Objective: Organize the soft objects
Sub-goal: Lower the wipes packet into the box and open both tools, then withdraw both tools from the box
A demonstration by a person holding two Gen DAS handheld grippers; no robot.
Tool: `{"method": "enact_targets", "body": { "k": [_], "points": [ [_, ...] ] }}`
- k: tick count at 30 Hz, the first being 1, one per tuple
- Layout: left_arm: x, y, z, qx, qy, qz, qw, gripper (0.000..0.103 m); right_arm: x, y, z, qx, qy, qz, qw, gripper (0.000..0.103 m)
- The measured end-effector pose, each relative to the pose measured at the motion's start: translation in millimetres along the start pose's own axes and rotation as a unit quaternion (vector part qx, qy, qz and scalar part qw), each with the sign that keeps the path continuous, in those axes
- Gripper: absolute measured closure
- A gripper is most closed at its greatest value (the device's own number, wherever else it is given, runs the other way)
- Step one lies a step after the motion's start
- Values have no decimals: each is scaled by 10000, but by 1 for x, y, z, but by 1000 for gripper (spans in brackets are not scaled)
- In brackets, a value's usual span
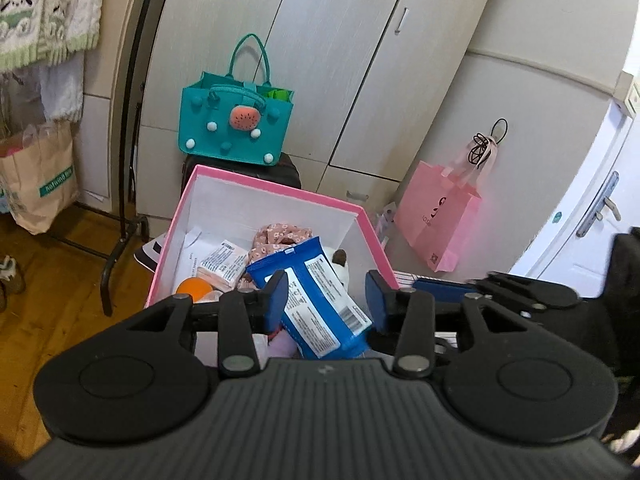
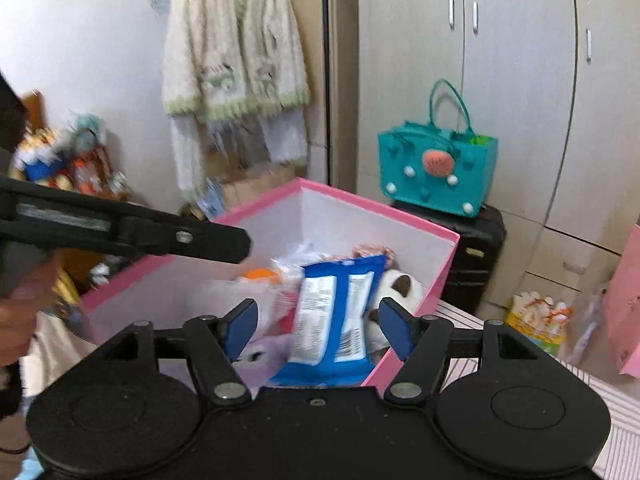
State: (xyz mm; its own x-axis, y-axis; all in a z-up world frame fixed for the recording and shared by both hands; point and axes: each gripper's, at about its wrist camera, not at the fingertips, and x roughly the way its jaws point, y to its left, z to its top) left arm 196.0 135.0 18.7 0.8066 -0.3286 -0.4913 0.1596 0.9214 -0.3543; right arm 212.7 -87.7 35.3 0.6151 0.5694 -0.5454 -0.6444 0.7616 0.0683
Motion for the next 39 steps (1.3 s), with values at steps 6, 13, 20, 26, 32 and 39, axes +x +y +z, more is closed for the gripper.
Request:
{"method": "enact_targets", "body": {
  "k": [6,13,20,26,32,39],
  "points": [
    [-29,-22,-8,239,-110,177,9995,54,-45,6,-15,29,-247,-96,9996,31],
    [-64,-52,-25,740,-417,302,9959,46,-92,9,-28,155,-362,-678,9969,30],
    [-77,-88,-50,1300,-458,406,9896,42,-127,5,-44,350,-546,-970,9932,24],
    [-87,-103,-66,1351,-453,346,9892,28,-154,9,-61,510,-594,-1206,9896,9],
    [-103,-104,-83,1132,-951,484,9878,1,-159,18,-73,492,-101,-1641,9852,0],
    [-107,-104,-98,1137,-960,844,9853,0,-174,25,-90,499,-70,-1881,9809,0]
  ]
}}
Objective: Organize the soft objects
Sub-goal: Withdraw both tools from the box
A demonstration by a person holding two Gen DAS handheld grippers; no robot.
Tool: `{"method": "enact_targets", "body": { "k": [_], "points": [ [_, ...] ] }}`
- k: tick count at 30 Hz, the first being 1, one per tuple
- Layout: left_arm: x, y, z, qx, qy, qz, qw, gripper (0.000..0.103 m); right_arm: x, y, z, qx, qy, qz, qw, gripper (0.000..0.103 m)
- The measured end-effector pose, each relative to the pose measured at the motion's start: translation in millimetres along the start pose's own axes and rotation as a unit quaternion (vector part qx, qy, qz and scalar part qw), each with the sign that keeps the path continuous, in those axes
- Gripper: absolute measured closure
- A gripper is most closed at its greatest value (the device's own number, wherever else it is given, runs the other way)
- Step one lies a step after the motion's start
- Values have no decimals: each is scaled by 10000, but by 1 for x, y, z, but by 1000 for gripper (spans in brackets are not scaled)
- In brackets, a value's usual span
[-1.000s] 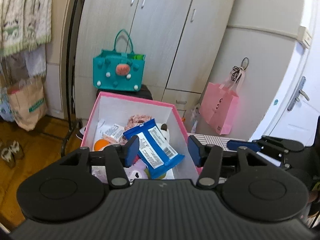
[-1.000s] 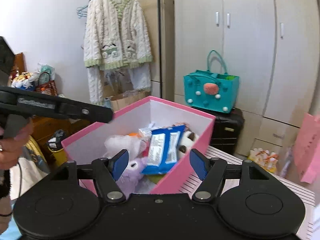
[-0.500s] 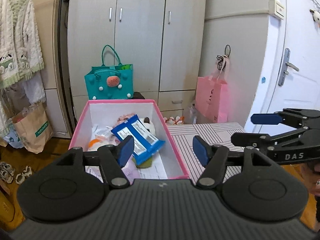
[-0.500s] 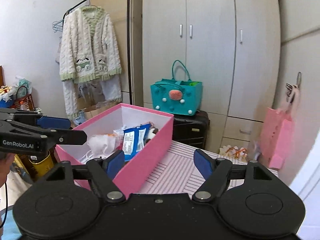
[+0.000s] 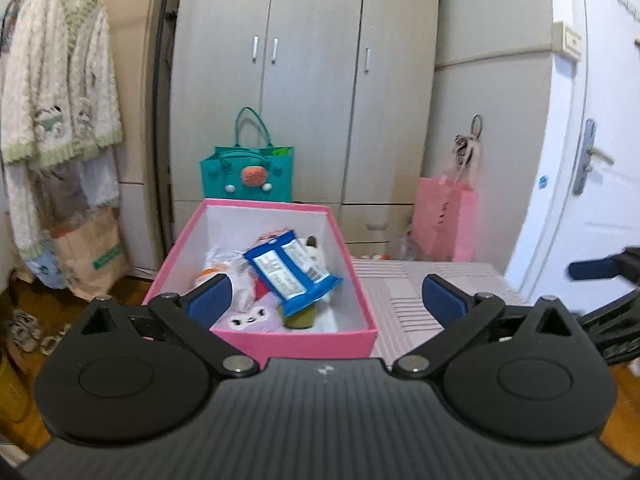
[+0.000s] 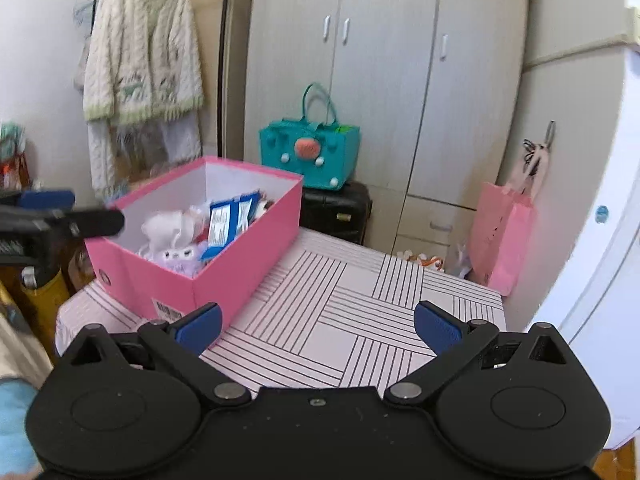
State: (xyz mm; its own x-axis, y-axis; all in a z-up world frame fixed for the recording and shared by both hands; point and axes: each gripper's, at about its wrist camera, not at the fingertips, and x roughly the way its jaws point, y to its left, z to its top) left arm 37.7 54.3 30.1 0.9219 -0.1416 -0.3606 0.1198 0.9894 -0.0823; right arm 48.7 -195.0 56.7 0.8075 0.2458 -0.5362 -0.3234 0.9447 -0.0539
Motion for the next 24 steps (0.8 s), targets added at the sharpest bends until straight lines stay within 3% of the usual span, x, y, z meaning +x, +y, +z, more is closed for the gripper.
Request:
{"method": "enact_targets", "body": {
  "k": [5,10,13,16,24],
  "points": [
    [-5,-5,-9,43,164,156,9997,0,-21,-2,-15,592,-248,108,9979,0],
    [-22,-12,-15,104,-83,112,9998,0,-33,5,-28,867,-457,-350,9946,0],
    [-30,-15,-17,63,-214,97,9997,0,-43,6,-35,1130,-559,-359,9914,0],
    [-33,-21,-21,92,-350,313,9989,0,-51,3,-43,1432,-607,-410,9870,0],
    [-26,-25,-31,138,-207,636,9977,0,-61,12,-52,1190,-716,-992,9853,0]
  ]
}}
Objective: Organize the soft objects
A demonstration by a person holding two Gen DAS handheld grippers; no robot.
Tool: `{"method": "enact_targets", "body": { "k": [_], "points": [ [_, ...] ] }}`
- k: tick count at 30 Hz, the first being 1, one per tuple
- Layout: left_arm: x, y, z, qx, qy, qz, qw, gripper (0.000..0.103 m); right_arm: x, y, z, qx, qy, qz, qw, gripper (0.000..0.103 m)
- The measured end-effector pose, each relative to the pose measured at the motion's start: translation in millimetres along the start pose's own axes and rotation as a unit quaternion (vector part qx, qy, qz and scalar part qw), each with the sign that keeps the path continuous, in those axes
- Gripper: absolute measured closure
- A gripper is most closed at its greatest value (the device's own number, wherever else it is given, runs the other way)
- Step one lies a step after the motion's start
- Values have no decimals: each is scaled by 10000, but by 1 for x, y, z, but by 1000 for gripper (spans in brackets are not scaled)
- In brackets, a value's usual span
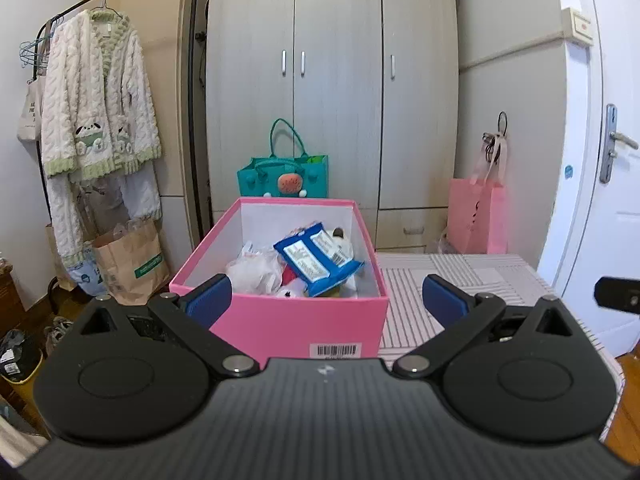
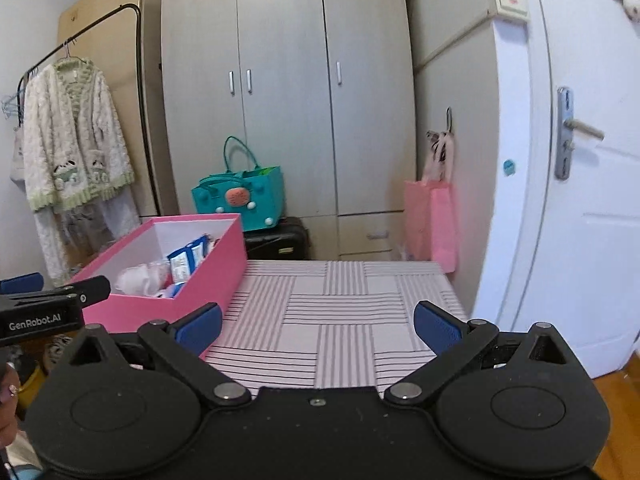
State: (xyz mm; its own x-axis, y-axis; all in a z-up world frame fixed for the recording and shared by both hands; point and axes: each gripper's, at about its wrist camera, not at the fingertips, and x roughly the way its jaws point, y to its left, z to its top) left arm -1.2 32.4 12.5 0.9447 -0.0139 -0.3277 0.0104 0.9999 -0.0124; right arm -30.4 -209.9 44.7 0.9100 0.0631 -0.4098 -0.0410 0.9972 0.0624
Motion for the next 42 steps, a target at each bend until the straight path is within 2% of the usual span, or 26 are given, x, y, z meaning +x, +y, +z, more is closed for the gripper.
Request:
{"method": "enact_targets", "body": {
  "k": [11,15,21,26,31,38,42],
  "points": [
    [-2,-4,-11,42,199,-220,9996,0,-5,16,-10,-267,61,-173,9995,0],
    [1,-5,-14,69,263,-134,9995,0,-11,20,-13,-321,11,-215,9993,0],
    [2,-6,-16,143,199,51,9997,0,-14,21,-14,-356,-134,-561,9977,0],
    [2,-7,-17,168,208,68,9996,0,-11,21,-15,-379,-136,-700,9967,0],
    [2,-6,-19,195,228,91,9995,0,-14,21,-15,-395,-193,-511,9977,0],
    [5,-3,-20,212,204,168,9994,0,-13,22,-16,-376,-215,-581,9974,0],
    [5,-5,-21,336,150,99,9993,0,-13,23,-20,-423,-306,-477,9975,0]
  ]
}}
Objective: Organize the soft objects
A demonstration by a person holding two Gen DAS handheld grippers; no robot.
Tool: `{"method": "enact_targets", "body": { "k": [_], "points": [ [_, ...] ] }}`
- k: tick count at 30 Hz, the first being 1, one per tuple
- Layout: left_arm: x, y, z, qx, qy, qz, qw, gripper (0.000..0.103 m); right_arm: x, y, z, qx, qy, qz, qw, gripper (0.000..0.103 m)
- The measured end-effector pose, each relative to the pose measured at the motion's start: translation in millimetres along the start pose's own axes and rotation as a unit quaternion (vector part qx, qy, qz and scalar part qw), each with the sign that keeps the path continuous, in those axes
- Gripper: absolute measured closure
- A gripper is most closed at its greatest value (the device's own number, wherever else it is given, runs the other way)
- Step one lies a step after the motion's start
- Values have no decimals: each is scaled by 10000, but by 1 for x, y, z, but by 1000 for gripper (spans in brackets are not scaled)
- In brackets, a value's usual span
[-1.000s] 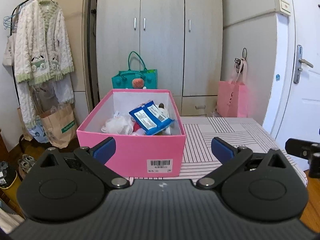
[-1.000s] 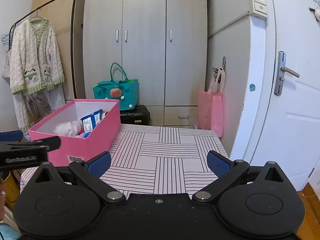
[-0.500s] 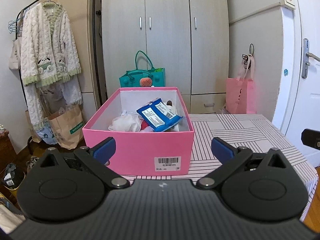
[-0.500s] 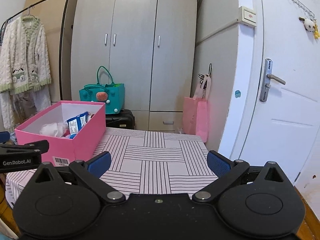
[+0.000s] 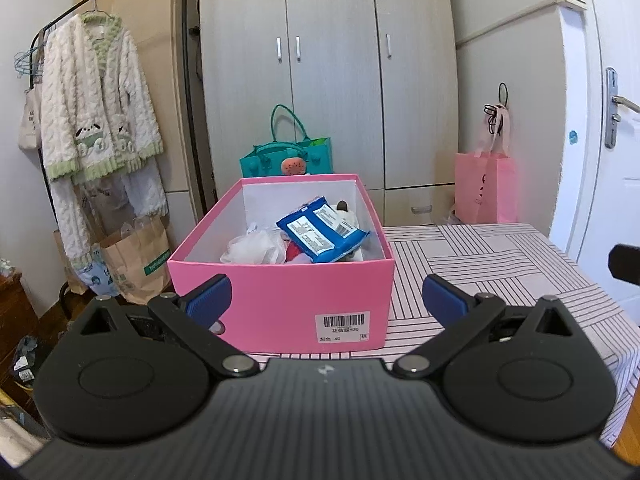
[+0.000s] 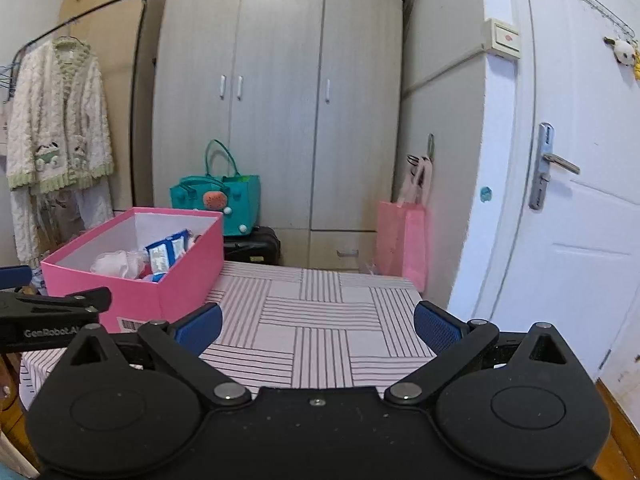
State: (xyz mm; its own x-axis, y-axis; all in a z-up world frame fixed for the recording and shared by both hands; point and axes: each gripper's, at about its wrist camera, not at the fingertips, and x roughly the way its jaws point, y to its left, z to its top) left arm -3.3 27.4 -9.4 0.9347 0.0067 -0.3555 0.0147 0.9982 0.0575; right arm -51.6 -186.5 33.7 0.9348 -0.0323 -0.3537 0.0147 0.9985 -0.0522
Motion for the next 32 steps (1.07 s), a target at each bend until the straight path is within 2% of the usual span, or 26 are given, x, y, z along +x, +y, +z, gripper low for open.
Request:
{"method": "enact_targets", "body": {
  "k": [11,21,32],
  "points": [
    [2,0,-1,-9,8,69,10000,0,7,-5,-4,-65,18,-337,9994,0],
    [3,6,0,-68,-54,185,9998,0,16,-9,-3,93,137,-253,9995,0],
    [-1,13,4,-209,-144,226,9994,0,15,-10,-5,86,143,-386,9991,0]
  ]
}}
